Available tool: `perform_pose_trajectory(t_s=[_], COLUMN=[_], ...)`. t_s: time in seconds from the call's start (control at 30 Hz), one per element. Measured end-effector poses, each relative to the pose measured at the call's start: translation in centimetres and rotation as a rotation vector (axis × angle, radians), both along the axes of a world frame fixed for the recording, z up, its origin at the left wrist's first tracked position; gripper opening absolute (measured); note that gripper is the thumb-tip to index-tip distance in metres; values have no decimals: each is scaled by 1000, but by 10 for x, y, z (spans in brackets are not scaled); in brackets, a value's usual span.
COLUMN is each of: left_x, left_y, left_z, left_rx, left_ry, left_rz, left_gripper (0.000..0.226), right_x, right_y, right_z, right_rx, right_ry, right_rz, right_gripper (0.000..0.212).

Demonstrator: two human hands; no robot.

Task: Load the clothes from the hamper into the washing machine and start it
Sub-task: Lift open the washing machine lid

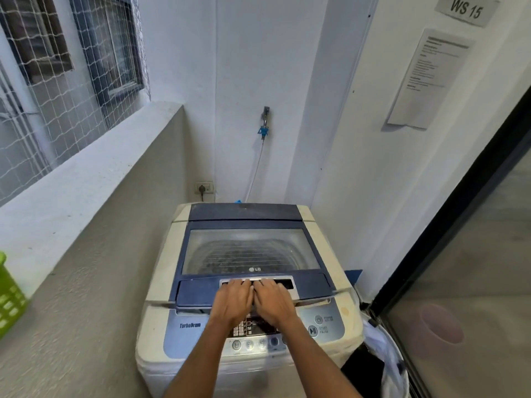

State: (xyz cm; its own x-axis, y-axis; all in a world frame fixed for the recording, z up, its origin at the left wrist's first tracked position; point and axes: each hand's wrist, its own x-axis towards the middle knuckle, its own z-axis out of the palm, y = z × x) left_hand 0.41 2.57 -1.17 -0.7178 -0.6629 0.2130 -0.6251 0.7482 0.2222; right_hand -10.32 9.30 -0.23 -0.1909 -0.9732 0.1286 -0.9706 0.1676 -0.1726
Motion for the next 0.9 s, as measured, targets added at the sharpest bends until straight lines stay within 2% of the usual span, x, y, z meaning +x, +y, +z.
perform_pose_trajectory(t_s=[0.07,0.13,0.2,0.3,0.37,0.5,0.63,0.73,0.9], left_x=[-4,-10,-20,-33,-45,-61,-70,-83,-111], left_y=[-12,-27,-43,-72,-96,-130,-161,-186,-232], left_z=[24,56,88,132,153,177,174,182,200], left_rx=[-62,-103,-127,-203,-249,-360,-402,-396,-350], left_ry=[12,33,41,108,151,289,111,79,32], left_rz=[-38,-40,-32,10,54,130,174,216,240], left_gripper=[74,55,39,34,32,54,65,65,74], right_x=[-5,-14,-23,-38,-49,-71,-95,-113,-135], right_y=[-8,-19,-35,-67,-92,-140,-192,-232,-276], right_z=[19,46,78,124,152,192,214,222,217], right_rx=[-69,-153,-235,-316,-338,-352,-444,-493,-476], right_ry=[-9,-33,-1,116,160,192,215,243,159], right_rz=[21,53,74,77,75,27,-20,-84,-224], right_gripper=[40,29,29,39,37,27,27,36,51])
